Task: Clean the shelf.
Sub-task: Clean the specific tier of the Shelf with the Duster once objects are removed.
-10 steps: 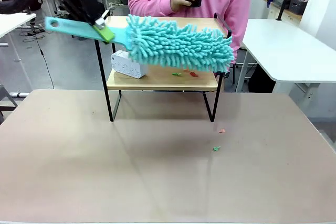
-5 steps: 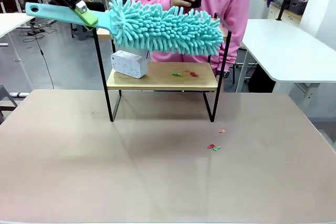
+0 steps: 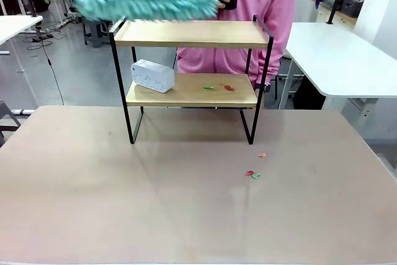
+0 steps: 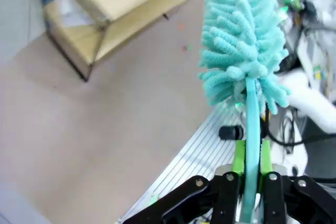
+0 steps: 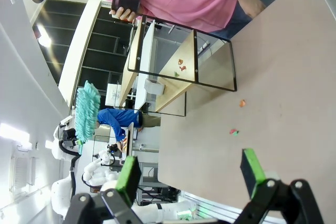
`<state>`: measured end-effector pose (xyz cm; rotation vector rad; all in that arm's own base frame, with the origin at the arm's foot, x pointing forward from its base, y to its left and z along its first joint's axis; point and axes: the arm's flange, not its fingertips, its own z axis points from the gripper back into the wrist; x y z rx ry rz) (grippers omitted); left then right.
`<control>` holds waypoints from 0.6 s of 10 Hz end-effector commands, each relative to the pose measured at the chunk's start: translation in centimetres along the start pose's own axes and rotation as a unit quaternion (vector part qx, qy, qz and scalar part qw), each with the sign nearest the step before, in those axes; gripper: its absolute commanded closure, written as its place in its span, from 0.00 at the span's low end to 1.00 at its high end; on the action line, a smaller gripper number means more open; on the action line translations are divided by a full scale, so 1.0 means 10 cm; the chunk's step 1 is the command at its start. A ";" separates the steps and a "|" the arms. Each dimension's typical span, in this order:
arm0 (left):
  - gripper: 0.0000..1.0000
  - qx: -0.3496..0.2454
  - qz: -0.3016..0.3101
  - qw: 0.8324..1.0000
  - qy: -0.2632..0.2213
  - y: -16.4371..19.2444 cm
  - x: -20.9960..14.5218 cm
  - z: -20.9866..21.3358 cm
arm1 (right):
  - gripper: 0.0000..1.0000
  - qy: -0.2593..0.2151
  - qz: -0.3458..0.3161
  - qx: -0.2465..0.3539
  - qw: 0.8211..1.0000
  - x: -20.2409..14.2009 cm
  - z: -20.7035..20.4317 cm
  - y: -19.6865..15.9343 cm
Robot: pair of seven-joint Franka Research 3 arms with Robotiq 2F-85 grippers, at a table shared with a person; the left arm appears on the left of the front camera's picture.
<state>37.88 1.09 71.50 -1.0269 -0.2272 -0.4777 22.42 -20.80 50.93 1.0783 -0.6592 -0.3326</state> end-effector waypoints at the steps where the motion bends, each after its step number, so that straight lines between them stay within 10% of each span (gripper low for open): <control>1: 0.88 0.022 0.085 0.984 -0.153 0.24 -0.45 0.54 | 0.00 -0.006 0.012 0.011 1.000 0.02 -0.01 0.02; 3: 0.88 0.068 0.243 0.930 -0.267 0.80 -0.93 0.71 | 0.00 -0.006 0.012 0.011 1.000 0.02 -0.01 0.02; 6: 0.88 0.074 0.368 0.884 -0.278 1.51 -1.04 0.38 | 0.00 -0.006 0.012 0.011 1.000 0.02 -0.01 0.02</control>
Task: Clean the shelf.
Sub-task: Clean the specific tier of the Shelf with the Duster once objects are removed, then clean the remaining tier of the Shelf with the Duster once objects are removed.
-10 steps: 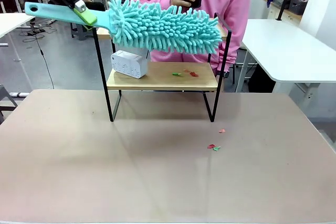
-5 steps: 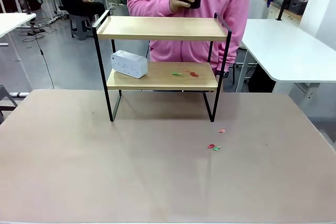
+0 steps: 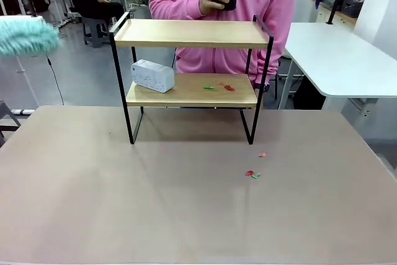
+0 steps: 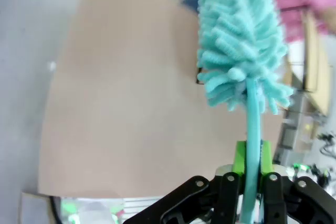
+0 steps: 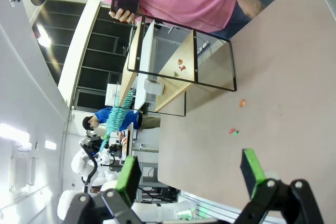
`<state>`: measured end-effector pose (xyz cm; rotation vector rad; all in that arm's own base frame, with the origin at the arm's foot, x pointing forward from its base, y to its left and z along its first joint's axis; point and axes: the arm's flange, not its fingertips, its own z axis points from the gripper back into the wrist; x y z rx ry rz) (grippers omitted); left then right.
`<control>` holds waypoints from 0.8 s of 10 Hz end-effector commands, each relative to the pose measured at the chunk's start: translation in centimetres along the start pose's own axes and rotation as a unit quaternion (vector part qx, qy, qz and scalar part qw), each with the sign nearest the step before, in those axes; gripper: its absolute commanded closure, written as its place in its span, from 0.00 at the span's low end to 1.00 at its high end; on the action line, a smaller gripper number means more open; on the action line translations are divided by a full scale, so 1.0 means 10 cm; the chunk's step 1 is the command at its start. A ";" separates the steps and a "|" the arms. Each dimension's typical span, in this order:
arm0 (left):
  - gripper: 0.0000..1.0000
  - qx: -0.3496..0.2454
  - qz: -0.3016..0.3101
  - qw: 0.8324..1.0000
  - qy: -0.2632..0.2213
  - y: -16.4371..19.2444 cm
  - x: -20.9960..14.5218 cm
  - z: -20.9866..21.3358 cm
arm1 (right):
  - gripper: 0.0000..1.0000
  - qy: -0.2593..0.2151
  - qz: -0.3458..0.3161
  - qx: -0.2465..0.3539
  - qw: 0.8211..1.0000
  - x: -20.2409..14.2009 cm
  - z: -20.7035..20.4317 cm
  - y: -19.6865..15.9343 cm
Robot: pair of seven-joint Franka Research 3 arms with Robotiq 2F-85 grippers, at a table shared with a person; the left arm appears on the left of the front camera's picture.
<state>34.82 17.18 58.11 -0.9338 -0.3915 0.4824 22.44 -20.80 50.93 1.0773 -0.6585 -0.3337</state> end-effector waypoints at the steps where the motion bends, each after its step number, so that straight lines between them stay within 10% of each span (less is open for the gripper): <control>1: 0.88 0.046 0.071 0.996 -0.020 -0.17 0.02 -0.57 | 0.00 -0.006 0.013 0.012 1.000 0.02 -0.01 0.02; 2: 0.88 0.000 0.000 1.000 0.000 0.00 0.00 0.00 | 0.00 -0.006 0.013 0.012 1.000 0.02 -0.01 0.02; 8: 0.88 0.000 0.000 1.000 0.000 0.00 0.00 0.00 | 0.00 -0.006 0.013 0.012 1.000 0.02 -0.01 0.02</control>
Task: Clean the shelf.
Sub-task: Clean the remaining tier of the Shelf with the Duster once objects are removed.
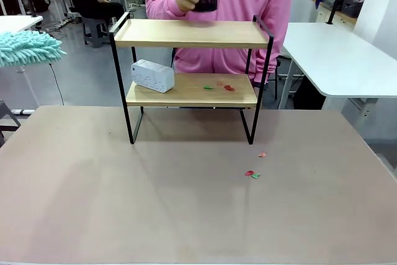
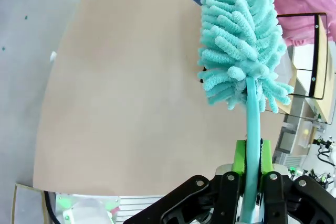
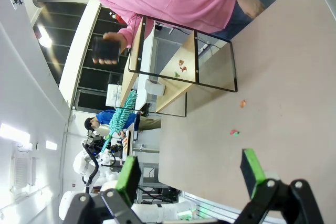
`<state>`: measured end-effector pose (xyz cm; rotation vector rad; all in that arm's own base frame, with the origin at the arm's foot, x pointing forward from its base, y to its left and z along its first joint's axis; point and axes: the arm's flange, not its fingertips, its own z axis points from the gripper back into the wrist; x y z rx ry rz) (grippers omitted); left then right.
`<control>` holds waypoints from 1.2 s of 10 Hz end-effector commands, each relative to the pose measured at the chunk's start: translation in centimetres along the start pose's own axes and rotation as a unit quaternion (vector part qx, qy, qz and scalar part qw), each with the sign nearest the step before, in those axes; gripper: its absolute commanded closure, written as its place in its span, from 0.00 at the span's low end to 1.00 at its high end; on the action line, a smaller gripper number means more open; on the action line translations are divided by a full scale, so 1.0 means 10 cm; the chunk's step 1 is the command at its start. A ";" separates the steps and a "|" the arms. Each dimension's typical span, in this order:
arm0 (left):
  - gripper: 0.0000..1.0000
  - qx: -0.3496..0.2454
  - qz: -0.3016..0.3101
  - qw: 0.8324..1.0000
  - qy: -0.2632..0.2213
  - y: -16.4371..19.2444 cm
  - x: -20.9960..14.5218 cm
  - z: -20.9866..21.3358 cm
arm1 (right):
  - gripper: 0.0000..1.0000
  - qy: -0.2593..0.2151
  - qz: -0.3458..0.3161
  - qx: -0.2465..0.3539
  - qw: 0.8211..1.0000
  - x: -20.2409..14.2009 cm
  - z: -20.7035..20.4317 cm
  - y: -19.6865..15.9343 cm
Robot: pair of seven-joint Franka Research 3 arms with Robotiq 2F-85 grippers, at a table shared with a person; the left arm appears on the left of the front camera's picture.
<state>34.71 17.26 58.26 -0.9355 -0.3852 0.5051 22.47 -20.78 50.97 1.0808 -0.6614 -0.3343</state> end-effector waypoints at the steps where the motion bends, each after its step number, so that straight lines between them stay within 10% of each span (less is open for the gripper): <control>1: 0.88 -0.001 -0.011 1.000 0.002 0.01 0.00 -0.02 | 0.00 -0.005 0.013 0.010 1.000 0.02 -0.01 0.01; 12: 0.88 -0.001 -0.011 1.000 0.002 0.01 0.00 -0.02 | 0.00 -0.005 0.013 0.010 1.000 0.02 -0.01 0.01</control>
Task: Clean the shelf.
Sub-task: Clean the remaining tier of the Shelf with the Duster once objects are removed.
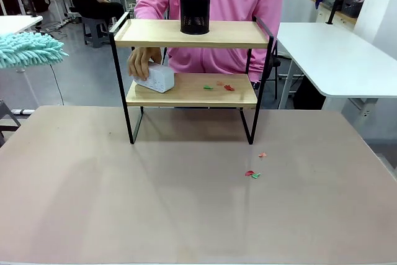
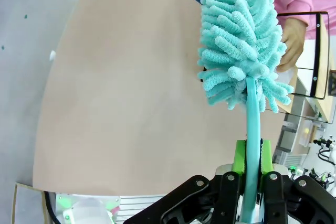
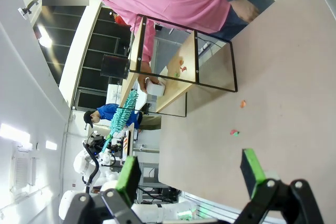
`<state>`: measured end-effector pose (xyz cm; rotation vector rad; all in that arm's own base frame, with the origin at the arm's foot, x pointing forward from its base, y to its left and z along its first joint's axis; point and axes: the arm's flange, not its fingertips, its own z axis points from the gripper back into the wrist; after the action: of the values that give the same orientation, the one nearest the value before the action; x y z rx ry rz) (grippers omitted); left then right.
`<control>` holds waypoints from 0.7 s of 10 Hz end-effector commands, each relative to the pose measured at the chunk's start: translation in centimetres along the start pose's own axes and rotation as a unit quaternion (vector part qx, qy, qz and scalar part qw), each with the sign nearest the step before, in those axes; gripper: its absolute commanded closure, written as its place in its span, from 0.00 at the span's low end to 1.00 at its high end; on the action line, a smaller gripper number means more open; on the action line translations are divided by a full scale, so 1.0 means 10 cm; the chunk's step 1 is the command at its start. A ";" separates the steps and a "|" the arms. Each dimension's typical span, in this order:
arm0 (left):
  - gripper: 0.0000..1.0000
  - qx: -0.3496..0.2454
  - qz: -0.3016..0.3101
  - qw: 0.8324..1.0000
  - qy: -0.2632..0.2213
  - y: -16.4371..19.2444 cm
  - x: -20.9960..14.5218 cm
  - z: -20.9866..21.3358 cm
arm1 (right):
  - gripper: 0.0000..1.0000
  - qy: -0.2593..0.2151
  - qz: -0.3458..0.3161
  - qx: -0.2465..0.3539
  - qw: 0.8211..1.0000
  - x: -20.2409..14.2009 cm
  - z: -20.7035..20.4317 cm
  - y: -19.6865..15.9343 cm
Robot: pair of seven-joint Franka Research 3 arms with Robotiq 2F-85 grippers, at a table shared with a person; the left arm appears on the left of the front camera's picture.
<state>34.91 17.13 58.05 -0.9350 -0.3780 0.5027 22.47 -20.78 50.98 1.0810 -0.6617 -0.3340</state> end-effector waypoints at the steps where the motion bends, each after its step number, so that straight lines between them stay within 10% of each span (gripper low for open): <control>1: 0.88 -0.002 -0.011 1.000 -0.001 0.00 0.00 0.01 | 0.00 -0.005 0.013 0.010 1.000 0.02 -0.01 0.01; 7: 0.88 -0.082 -0.063 0.995 0.017 -0.29 -0.50 0.36 | 0.00 -0.005 0.013 0.010 1.000 0.02 -0.01 0.01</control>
<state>32.92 16.15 60.13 -0.9813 -0.3984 0.4263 22.48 -20.76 50.97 1.0803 -0.6612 -0.3338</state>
